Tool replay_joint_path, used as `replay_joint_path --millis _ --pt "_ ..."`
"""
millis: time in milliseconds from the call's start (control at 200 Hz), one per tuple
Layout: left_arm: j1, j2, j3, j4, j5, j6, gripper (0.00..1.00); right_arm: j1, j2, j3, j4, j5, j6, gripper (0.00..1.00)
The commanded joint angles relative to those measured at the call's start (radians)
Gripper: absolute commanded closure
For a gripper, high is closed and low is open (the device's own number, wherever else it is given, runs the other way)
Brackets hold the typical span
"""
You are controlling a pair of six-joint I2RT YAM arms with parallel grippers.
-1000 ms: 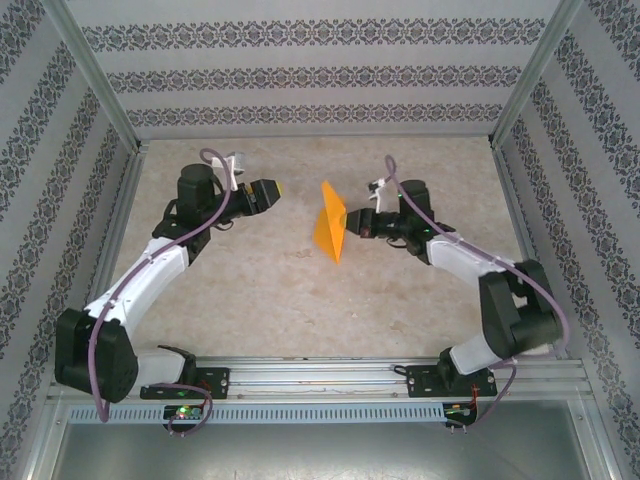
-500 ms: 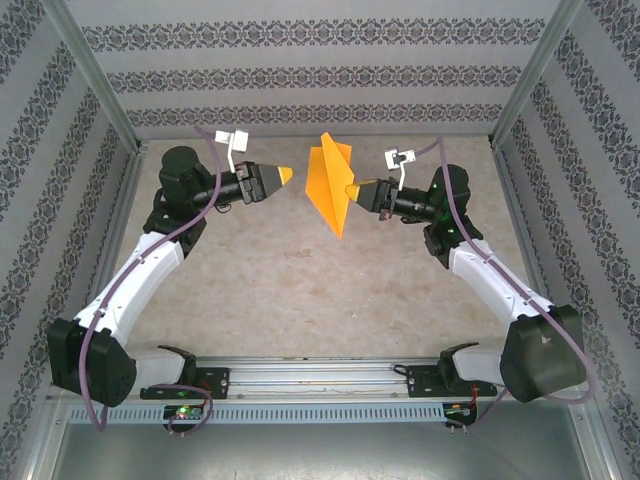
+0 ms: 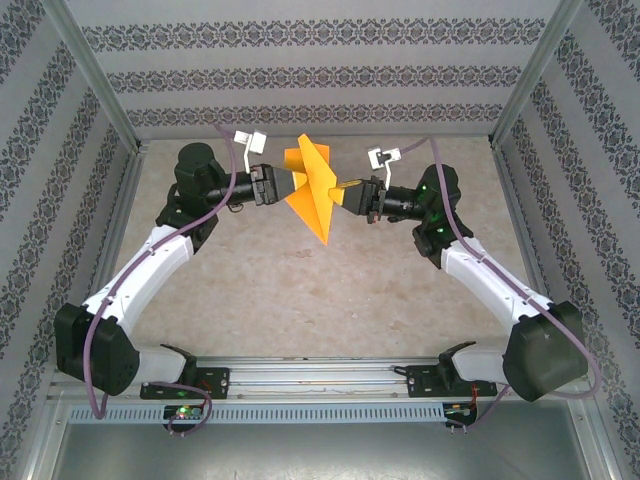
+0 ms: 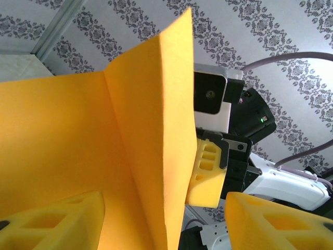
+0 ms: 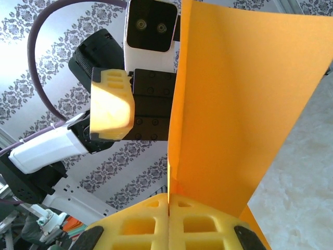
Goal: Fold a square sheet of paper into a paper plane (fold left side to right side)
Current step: Turn over the paper at the center of the table.
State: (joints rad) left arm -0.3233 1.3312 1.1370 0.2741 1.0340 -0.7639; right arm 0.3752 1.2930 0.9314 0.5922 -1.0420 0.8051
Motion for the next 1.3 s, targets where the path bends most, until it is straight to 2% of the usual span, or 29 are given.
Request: replay_joint_path --millis 0,215,400,784,969,1144,1244,1299 --pt "-0.021 0.010 0.037 0.027 0.024 0.011 0.39 0.016 0.018 0.039 0.053 -0.024 0.009 1.00" --pt "-0.031 0.027 0.046 0.028 0.022 0.009 0.47 0.028 0.033 0.053 0.057 -0.029 0.018 1.00" --pt "-0.033 0.032 0.051 0.026 0.010 0.012 0.63 0.029 0.036 0.053 0.061 -0.023 0.026 0.98" --pt "-0.033 0.025 0.044 0.026 -0.018 0.023 0.87 0.017 0.036 0.044 0.058 -0.007 0.037 0.91" --pt "-0.033 0.020 0.024 0.075 -0.031 -0.002 0.93 0.003 0.023 0.038 0.051 0.007 0.047 0.81" --pt "-0.034 0.016 0.001 0.133 -0.051 -0.023 0.95 -0.067 -0.050 0.007 -0.017 0.020 0.036 0.62" --pt "-0.036 0.018 -0.006 0.141 -0.060 -0.022 0.95 -0.117 -0.115 -0.042 -0.109 0.068 0.006 0.51" --pt "-0.039 0.019 -0.006 0.143 -0.063 -0.021 0.95 -0.130 -0.143 -0.060 -0.201 0.102 -0.025 0.50"
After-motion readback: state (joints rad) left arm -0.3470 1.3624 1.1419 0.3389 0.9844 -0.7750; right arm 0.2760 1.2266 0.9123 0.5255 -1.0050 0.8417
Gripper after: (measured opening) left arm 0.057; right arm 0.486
